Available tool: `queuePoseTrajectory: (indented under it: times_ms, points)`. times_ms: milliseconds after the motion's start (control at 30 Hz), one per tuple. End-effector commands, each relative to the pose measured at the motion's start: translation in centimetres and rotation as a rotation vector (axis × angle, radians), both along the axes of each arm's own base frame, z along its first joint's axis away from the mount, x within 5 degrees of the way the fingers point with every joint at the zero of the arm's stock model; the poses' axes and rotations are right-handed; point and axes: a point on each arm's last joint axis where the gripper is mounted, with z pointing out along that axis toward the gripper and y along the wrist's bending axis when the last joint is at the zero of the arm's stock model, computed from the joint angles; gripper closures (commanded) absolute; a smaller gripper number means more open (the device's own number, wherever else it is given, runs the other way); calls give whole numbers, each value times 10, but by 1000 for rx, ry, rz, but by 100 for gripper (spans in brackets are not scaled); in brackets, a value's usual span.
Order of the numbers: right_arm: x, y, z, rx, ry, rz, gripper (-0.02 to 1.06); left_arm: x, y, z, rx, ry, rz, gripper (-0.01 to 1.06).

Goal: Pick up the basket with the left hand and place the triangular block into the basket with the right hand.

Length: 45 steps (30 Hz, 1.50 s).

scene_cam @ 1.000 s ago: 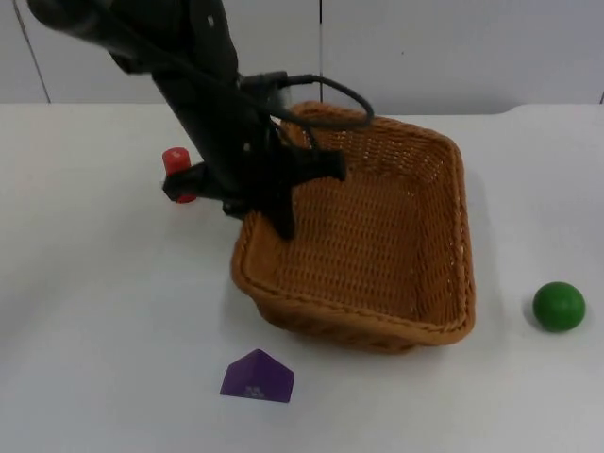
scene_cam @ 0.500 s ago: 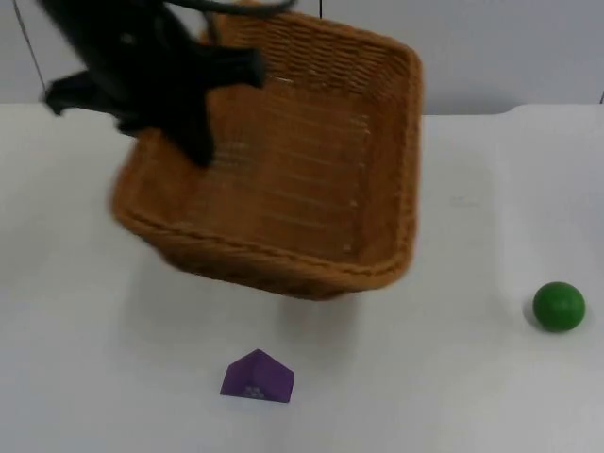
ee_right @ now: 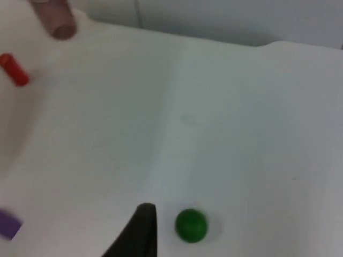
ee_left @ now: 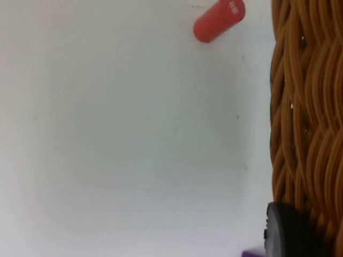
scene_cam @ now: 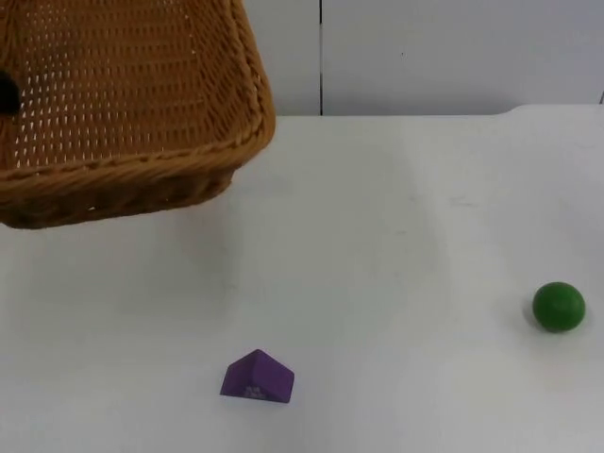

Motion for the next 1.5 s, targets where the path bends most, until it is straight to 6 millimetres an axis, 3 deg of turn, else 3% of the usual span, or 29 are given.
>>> queuePoseTrajectory:
  times_ms: [0,100,267,300,467,500,667,700,800,1067,1167,1467]
  points:
    - [6,7,-6,12,46,73,0,-2,1,5,-40,-10,19,104]
    - [19,17,-18,24,119,188,0,-3,2,4,-38,-2,17,104]
    - [54,59,-60,-9,241,454,0,-3,3,4,-32,-4,16,104]
    - [54,59,-60,-9,241,454,0,-3,3,4,-32,-4,16,104]
    - [73,128,-112,-240,179,692,0,-2,3,4,-27,-10,16,104]
    - [73,128,-112,-240,179,692,0,-2,3,4,-27,-10,16,104]
    - [85,178,-167,-340,189,864,0,-2,3,4,-18,-21,6,104]
    - [85,178,-167,-340,189,864,0,-2,3,4,-18,-21,6,104]
    - [95,205,-194,-392,194,993,0,0,4,5,-12,-39,13,104]
    - [121,235,-221,-359,221,1082,0,0,4,5,-12,-39,13,104]
    - [122,250,-233,-362,255,1148,0,0,4,5,-12,-39,13,104]
    - [123,268,-255,-379,260,1182,0,0,4,5,-12,-39,13,104]
